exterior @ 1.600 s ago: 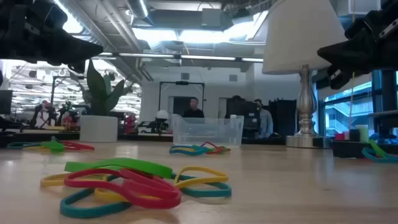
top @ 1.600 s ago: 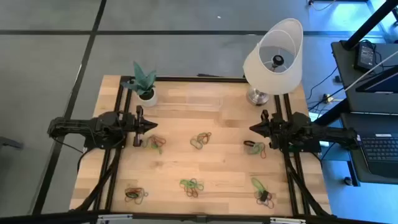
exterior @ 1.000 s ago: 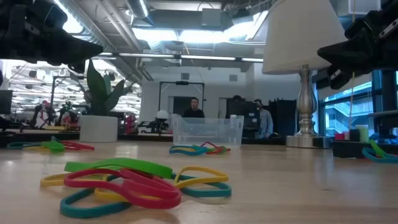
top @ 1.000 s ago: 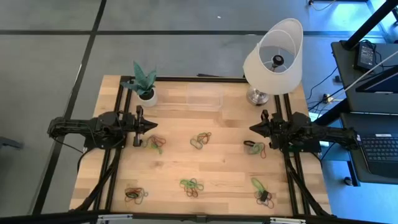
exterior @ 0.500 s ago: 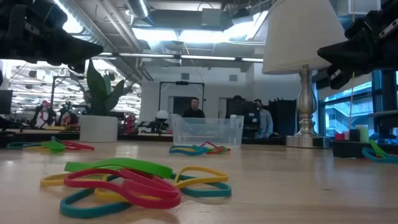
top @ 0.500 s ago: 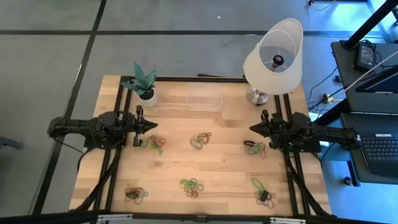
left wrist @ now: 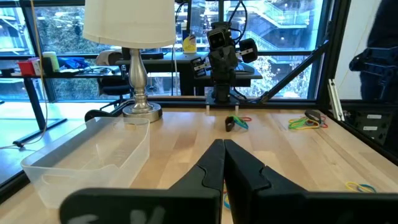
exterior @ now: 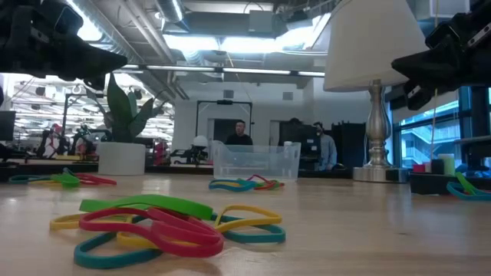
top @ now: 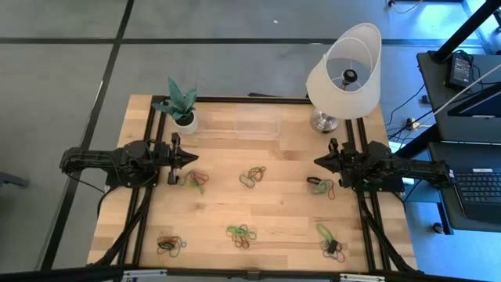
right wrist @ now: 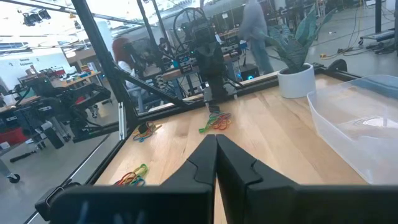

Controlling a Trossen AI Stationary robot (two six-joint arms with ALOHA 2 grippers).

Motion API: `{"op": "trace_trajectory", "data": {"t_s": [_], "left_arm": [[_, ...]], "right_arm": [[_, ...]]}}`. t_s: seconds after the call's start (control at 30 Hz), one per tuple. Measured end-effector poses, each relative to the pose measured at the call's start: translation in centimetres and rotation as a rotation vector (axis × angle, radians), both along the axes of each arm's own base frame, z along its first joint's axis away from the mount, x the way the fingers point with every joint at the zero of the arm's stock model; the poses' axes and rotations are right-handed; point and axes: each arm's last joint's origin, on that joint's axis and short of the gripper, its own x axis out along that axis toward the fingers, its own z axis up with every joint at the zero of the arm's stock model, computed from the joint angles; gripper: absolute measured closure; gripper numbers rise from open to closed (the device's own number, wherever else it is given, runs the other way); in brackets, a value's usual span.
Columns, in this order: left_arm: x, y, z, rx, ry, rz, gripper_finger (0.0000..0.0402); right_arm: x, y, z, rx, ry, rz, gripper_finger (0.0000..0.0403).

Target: Pick and place rubber bands into bin

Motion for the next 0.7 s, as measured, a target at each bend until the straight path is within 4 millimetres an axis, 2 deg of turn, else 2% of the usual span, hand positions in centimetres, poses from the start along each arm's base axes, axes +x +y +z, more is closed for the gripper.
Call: {"op": "trace_trajectory", "data": {"t_s": [0.7], "left_arm": [[0.00, 0.00, 0.00, 0.000, 0.000, -0.001, 0.0398]], "right_arm": [[-0.02, 0.03, 0.35, 0.006, -0.037, 0.008, 0.0389]]}}
